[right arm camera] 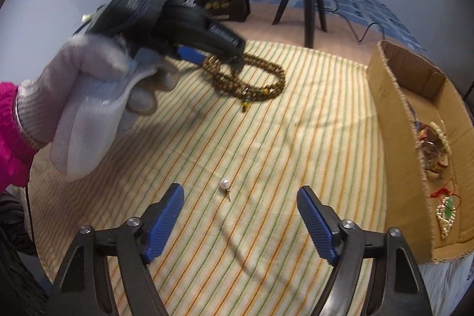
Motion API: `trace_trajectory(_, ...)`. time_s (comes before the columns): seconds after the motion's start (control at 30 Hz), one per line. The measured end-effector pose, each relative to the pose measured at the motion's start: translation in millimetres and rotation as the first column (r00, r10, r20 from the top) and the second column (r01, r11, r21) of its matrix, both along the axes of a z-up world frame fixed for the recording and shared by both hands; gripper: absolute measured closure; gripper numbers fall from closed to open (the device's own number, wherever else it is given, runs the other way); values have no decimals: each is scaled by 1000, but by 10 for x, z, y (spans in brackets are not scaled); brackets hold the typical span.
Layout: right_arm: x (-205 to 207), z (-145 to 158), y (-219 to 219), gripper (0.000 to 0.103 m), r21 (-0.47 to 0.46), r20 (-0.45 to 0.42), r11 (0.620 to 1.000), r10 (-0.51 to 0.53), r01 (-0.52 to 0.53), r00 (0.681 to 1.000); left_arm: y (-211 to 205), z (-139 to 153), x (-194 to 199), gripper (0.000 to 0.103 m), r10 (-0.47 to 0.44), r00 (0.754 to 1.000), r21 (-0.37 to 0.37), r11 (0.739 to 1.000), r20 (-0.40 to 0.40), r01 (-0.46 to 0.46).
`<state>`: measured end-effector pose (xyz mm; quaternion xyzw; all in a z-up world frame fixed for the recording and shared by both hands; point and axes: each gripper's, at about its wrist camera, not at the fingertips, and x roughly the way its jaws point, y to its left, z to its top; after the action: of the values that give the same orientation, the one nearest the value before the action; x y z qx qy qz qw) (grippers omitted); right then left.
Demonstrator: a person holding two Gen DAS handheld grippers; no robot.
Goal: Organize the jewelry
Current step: 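Move the left gripper to the brown bead mala while the right gripper approaches the second pearl earring, then grasp the brown bead mala with the left gripper while the right gripper grasps the pearl earring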
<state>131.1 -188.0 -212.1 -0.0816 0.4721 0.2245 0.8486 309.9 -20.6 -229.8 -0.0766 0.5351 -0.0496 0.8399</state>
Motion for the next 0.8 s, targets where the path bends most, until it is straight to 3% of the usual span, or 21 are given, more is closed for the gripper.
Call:
trace_trajectory(0.3, 52, -114, 163, 54, -30, -42, 997, 66, -67, 997, -172, -91, -5, 47, -26, 999, 102, 995, 39, 22)
trace_trajectory(0.53, 56, -112, 197, 71, -51, -47, 995, 83, -86, 995, -60, -78, -34, 74, -19, 998, 111, 994, 64, 12)
trace_trajectory(0.6, 39, -116, 213, 78, -59, -50, 993, 95, -98, 994, -9, -54, -65, 88, -31, 997, 119, 993, 70, 22)
trace_trajectory(0.73, 27, -115, 261, 95, -73, -51, 989, 125, -129, 991, 41, -45, -90, 92, -38, 997, 113, 993, 67, 30)
trace_trajectory(0.8, 17, -112, 278, 97, -72, -52, 988, 135, -139, 989, 72, -27, -99, 92, -35, 997, 108, 994, 64, 28)
